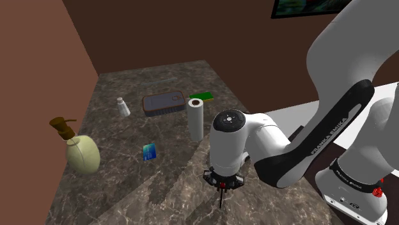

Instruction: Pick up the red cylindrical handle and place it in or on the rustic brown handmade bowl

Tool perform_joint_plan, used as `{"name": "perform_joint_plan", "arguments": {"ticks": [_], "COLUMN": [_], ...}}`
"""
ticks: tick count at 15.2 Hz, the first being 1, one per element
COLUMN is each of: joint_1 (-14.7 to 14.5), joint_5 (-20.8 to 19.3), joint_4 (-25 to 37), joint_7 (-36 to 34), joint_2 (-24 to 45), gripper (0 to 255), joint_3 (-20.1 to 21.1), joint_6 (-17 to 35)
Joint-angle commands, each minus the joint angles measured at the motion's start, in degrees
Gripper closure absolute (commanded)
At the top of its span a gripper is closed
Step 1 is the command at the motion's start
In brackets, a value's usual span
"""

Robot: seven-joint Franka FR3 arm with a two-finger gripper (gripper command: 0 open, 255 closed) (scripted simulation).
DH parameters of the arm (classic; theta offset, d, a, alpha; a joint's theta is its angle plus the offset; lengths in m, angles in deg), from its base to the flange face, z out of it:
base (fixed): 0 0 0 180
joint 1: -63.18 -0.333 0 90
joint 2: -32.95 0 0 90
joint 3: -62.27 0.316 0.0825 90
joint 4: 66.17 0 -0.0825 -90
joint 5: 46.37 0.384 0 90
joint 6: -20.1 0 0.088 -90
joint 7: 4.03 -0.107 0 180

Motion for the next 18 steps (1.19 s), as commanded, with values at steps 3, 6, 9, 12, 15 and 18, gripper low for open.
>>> {"name": "perform_joint_plan", "arguments": {"ticks": [3, 6, 9, 12, 15, 18], "joint_1": [0.22, 0.84, 1.21, 1.37, 1.40, 1.33], "joint_5": [0.88, 3.74, 6.41, 8.81, 10.91, 12.70], "joint_4": [0.03, 0.14, 0.41, 0.83, 1.38, 2.07], "joint_7": [0.60, 2.64, 4.55, 6.29, 7.82, 9.15], "joint_2": [-0.75, -3.33, -5.87, -8.31, -10.63, -12.80], "gripper": [255, 255, 255, 255, 255, 255], "joint_3": [0.36, 1.36, 2.02, 2.38, 2.49, 2.42], "joint_6": [-0.68, -2.83, -5.08, -7.41, -9.82, -12.28]}}
